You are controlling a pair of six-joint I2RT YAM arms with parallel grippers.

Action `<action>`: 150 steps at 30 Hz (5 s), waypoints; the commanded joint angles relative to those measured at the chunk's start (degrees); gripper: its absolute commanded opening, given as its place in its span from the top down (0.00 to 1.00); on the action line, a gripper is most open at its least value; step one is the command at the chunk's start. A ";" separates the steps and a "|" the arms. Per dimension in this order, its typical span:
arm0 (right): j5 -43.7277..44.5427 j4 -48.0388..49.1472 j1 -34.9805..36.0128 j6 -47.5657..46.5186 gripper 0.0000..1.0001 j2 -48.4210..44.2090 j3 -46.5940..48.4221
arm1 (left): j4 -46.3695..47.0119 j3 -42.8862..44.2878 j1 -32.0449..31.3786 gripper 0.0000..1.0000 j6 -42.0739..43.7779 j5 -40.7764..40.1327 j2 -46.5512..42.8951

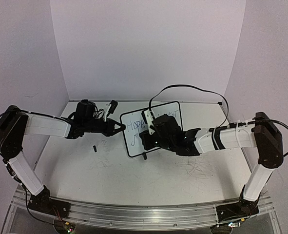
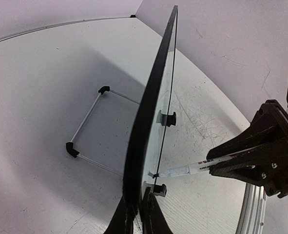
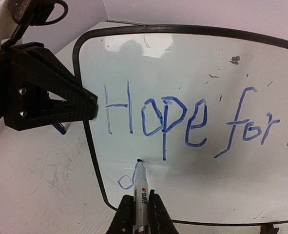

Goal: Write a sentence on the whiteboard

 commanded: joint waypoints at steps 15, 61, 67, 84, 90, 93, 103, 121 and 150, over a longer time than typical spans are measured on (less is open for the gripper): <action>-0.86 2.55 -0.69 1.33 1.00 -0.99 -2.98 | -0.31 -0.21 0.11 1.00 2.70 -3.91 -1.20; -2.25 5.95 -2.34 3.23 1.00 -3.06 -5.73 | -0.37 -1.00 0.08 1.00 2.69 -4.39 -1.95; -2.92 5.95 -2.32 2.75 1.00 -2.18 -4.59 | -0.38 -0.90 0.10 1.00 2.70 -4.25 -1.75; -6.16 5.26 -1.65 3.35 1.00 -0.42 -5.55 | -0.38 -1.18 0.11 1.00 2.87 -4.53 -2.04; -5.52 4.62 -1.59 3.52 1.00 -0.76 -6.83 | -0.38 -1.04 0.12 1.00 2.79 -4.54 -1.95; -4.44 4.34 -1.61 3.61 1.00 -1.19 -7.23 | -0.47 -0.99 0.11 1.00 2.71 -4.54 -1.92; -3.43 3.93 -1.61 3.36 1.00 -1.28 -7.18 | -0.56 -1.24 0.10 1.00 2.70 -4.68 -2.25; -0.31 4.04 -2.25 3.07 1.00 -2.39 -5.75 | -0.81 -1.14 0.10 1.00 2.98 -4.84 -2.22; -0.36 4.63 -3.02 1.93 1.00 -2.85 -4.05 | -0.91 -0.73 0.11 1.00 3.31 -4.86 -1.70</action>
